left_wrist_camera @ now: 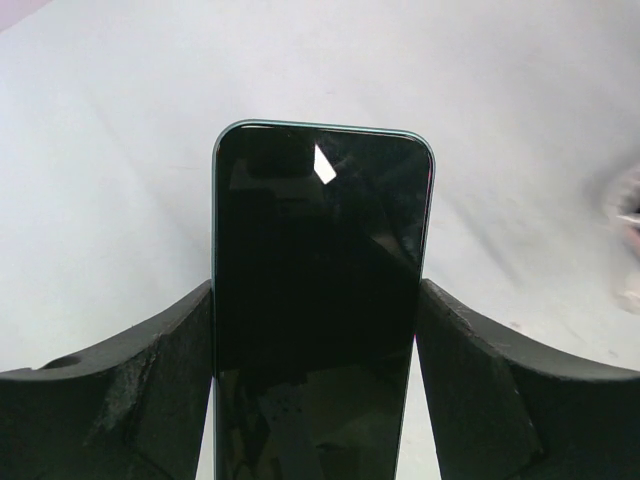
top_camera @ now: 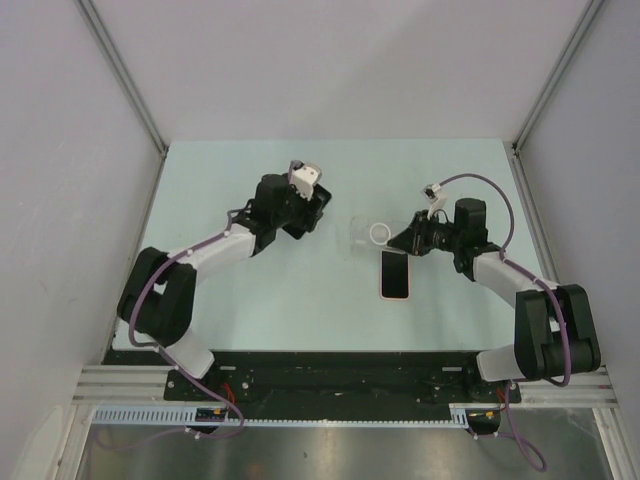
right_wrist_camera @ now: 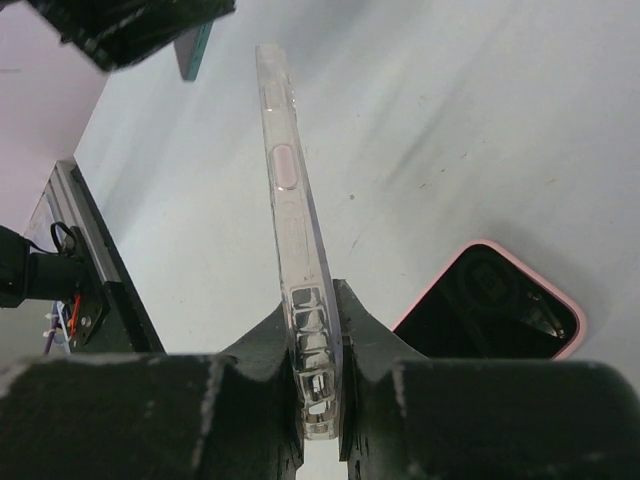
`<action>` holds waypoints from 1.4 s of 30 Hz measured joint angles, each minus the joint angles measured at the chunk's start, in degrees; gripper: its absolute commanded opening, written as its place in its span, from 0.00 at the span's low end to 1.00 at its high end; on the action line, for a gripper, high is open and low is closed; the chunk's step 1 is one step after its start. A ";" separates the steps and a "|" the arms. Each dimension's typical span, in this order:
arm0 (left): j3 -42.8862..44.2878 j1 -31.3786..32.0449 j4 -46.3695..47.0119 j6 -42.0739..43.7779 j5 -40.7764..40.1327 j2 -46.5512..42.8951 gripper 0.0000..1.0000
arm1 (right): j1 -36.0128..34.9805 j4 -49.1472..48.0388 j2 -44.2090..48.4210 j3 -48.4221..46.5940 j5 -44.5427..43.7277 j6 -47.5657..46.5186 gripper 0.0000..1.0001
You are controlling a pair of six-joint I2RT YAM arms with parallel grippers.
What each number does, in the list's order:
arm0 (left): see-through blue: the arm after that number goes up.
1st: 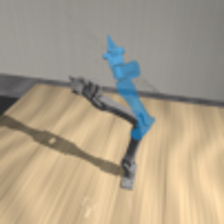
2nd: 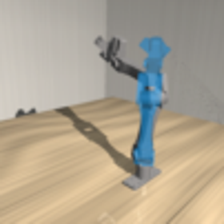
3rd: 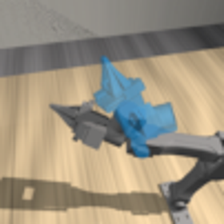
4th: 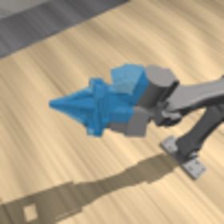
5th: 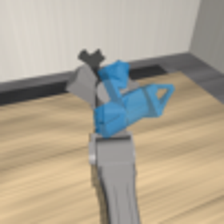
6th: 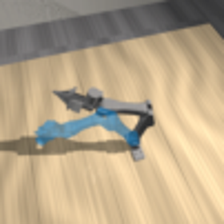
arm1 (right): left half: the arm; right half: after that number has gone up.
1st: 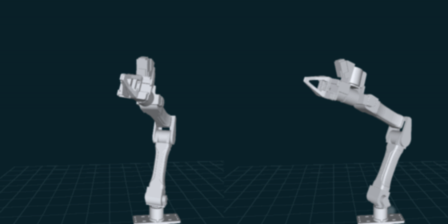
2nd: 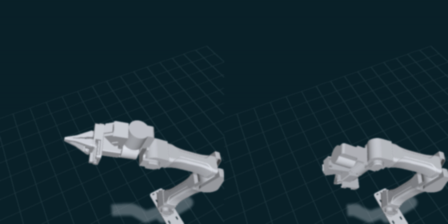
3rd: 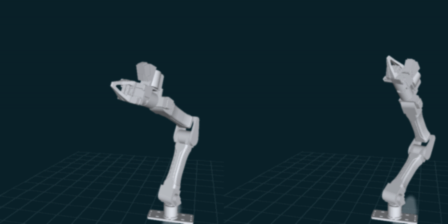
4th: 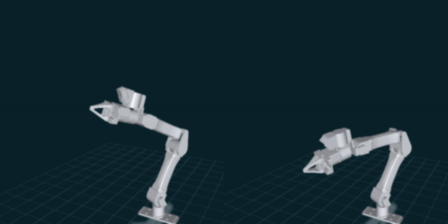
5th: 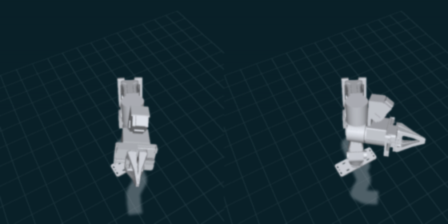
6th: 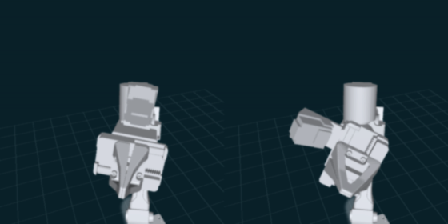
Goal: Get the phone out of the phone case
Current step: Place the phone at the center of the board.
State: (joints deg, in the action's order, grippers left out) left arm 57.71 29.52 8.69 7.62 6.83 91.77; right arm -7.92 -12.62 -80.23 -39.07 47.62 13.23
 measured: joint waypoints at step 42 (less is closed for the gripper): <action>45.07 -18.23 -26.23 -21.16 -9.70 38.27 0.23 | 3.67 -3.17 3.23 0.26 0.85 0.50 0.00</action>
State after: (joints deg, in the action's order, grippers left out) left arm 102.78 11.29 -17.54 -13.54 -2.87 130.04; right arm -4.25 -15.79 -76.99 -38.81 48.47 13.74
